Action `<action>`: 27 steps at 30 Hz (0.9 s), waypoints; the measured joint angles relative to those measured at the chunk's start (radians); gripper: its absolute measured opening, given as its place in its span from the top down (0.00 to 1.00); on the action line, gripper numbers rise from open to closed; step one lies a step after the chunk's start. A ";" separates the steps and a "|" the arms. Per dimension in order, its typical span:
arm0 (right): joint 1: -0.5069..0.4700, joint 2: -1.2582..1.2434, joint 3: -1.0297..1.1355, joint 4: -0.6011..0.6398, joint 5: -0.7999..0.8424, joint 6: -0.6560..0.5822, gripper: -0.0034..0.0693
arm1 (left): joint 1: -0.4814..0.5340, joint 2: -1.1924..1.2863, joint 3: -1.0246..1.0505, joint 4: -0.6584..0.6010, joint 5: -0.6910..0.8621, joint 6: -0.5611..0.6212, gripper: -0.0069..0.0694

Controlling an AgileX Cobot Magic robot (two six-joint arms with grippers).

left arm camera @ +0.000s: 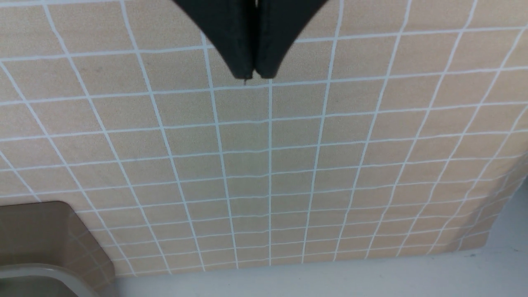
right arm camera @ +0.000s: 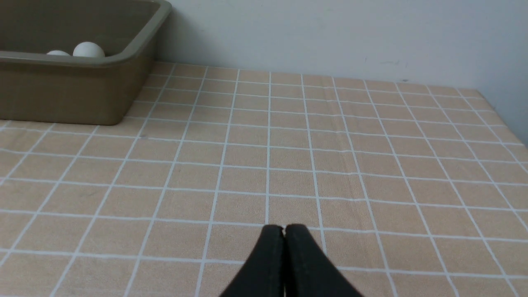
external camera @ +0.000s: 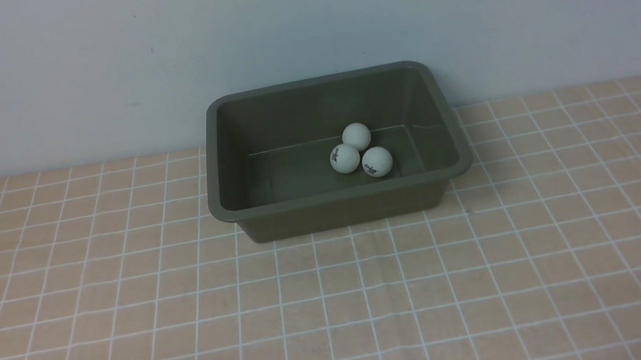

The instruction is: Put the table tennis balls into the box on the light coffee tablecloth.

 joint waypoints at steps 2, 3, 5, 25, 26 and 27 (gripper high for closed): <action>0.000 0.000 0.000 -0.012 0.000 0.000 0.97 | 0.000 0.000 0.000 0.000 0.000 0.000 0.99; 0.000 0.000 0.000 -0.023 -0.001 0.000 0.97 | 0.000 0.000 0.000 0.000 0.000 0.000 0.99; 0.000 0.000 0.000 -0.063 -0.005 0.000 0.97 | 0.000 0.000 0.000 0.000 0.000 0.000 0.99; 0.000 0.000 0.002 -0.026 -0.019 0.000 0.97 | 0.000 0.000 0.000 0.000 0.000 0.000 0.99; 0.000 0.000 0.002 -0.026 -0.018 0.000 0.97 | 0.000 0.000 0.000 0.000 0.000 0.000 0.99; 0.000 0.000 0.002 -0.026 -0.018 0.000 0.97 | 0.000 0.000 0.000 0.000 0.000 0.000 0.99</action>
